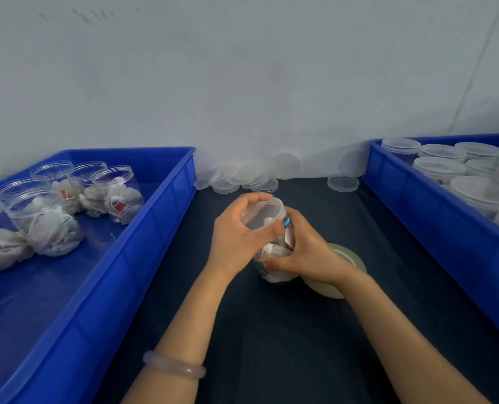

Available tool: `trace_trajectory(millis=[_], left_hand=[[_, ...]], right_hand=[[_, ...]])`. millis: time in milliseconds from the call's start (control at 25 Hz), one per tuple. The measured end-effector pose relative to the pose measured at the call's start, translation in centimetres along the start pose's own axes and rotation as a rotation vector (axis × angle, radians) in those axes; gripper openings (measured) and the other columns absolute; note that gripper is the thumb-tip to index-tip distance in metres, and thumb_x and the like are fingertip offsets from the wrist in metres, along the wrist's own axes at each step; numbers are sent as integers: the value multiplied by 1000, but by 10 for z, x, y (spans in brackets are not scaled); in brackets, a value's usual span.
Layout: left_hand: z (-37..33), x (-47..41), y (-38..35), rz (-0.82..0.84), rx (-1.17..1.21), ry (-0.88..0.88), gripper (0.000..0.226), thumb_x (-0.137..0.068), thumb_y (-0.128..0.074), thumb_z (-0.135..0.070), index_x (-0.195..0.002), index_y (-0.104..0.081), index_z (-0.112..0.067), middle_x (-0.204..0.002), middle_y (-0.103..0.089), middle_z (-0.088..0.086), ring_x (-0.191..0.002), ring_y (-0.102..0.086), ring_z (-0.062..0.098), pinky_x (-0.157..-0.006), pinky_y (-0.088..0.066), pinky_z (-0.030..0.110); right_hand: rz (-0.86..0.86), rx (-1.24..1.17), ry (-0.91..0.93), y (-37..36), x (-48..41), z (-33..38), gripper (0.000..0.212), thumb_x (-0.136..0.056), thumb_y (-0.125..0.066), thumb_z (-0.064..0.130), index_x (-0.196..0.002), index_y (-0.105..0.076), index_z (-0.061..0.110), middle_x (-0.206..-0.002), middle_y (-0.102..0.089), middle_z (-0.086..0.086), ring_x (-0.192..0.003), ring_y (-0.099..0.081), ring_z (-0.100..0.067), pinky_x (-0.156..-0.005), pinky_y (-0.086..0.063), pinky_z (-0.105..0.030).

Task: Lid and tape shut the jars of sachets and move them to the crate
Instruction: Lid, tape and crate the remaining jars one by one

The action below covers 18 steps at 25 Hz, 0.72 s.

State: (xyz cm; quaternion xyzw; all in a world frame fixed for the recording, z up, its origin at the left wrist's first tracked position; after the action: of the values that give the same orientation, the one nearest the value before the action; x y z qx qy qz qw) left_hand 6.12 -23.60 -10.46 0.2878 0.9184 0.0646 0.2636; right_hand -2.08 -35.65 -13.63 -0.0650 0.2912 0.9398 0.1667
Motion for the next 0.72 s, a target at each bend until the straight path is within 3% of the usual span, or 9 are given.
trace_trajectory(millis=[80,240,320,400,480,600,720], left_hand=[[-3,1,0,-59,-37,-46,47,-70,-87,-38,-111,-67,-29,-118,-64,-23,-114,-54,-11,-91,-41,5],[-8,1,-5,-108,-218,-207,58,-68,-73,-59,-111,-68,-20,-130,-54,-9,-119,-48,-2,-97,-35,5],[-5,1,-6,-106,-238,-211,58,-73,-65,-62,-111,-68,-19,-131,-51,-5,-121,-45,0,-97,-33,3],[-1,1,-7,-87,-247,-199,56,-79,-57,-62,-115,-67,-20,-136,-48,-2,-126,-43,3,-97,-29,1],[2,1,-10,-48,-241,-210,51,-87,-48,-58,-121,-62,-22,-141,-45,3,-134,-39,9,-100,-27,2],[5,2,-15,-17,-163,-219,38,-100,-37,-41,-129,-55,-26,-147,-40,7,-140,-33,10,-106,-25,5],[9,4,-17,-15,-121,-200,34,-103,-32,-33,-130,-53,-33,-151,-37,4,-141,-30,2,-106,-24,5]], right_hand=[[34,205,-79,14,4,-8,98,-60,-89,45,-137,-28,35,-128,-40,16,-122,-38,-5,-100,-41,-25],[297,632,-310,41,29,-36,78,-55,-86,63,-112,-39,38,-106,-46,20,-105,-42,-6,-90,-37,-28],[346,689,-384,46,36,-44,66,-59,-82,68,-106,-47,37,-101,-53,19,-98,-47,-1,-92,-34,-31],[325,669,-358,48,36,-43,41,-71,-77,62,-97,-57,37,-93,-60,17,-88,-55,0,-91,-38,-29],[307,650,-331,49,35,-39,20,-85,-67,54,-91,-60,36,-85,-65,15,-79,-59,-1,-76,-43,-23],[167,599,-286,53,32,-30,20,-99,-46,48,-90,-52,31,-76,-67,7,-64,-58,-4,-60,-42,-27],[-190,324,-160,59,31,-12,26,-100,-38,48,-98,-50,25,-70,-59,0,-57,-50,-13,-56,-42,-39]])
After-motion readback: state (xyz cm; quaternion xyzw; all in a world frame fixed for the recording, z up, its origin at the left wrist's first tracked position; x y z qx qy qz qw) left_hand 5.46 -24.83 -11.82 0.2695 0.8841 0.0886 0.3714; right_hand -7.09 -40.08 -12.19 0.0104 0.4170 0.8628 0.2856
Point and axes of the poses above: each hand's wrist, its own x-axis away from the middle knuckle, its own y-axis out of the back of the hand, z = x × y, the point moved 5 cm from there along -x, towards the middle knuckle
